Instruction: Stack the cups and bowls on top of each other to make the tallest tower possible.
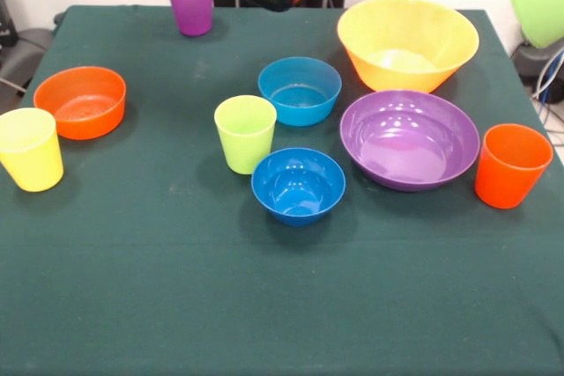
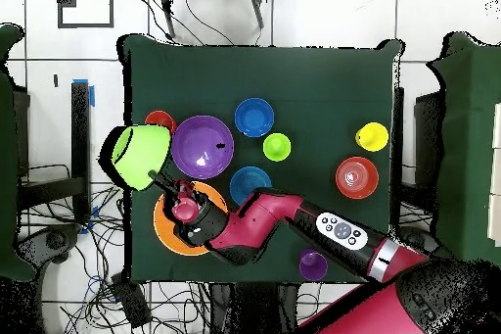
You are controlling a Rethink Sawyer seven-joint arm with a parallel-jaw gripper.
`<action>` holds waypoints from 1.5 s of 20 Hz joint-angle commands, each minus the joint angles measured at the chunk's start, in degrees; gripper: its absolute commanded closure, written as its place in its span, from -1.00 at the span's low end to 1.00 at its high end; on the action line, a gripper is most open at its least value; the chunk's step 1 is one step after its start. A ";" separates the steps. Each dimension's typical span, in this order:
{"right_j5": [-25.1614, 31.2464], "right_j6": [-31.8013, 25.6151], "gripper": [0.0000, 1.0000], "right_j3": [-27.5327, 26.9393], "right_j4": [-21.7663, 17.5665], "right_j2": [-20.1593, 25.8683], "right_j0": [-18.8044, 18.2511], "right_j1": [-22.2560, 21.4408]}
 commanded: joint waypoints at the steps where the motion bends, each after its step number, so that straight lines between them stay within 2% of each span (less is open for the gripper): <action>1: 0.65 14.64 1.00 -7.94 -5.62 -4.34 1.97 -2.10; 10: 0.87 15.53 1.00 -7.87 -5.90 -5.68 1.19 -3.81; 14: 0.23 14.80 1.00 -7.65 -5.16 -5.78 1.51 -3.20; 21: -1.30 11.41 1.00 -10.61 -4.10 -7.87 3.62 1.80; 29: -3.45 9.33 1.00 -13.89 -3.31 -8.24 5.50 3.71; 30: -3.56 10.46 1.00 -14.59 -3.34 -7.85 5.78 3.60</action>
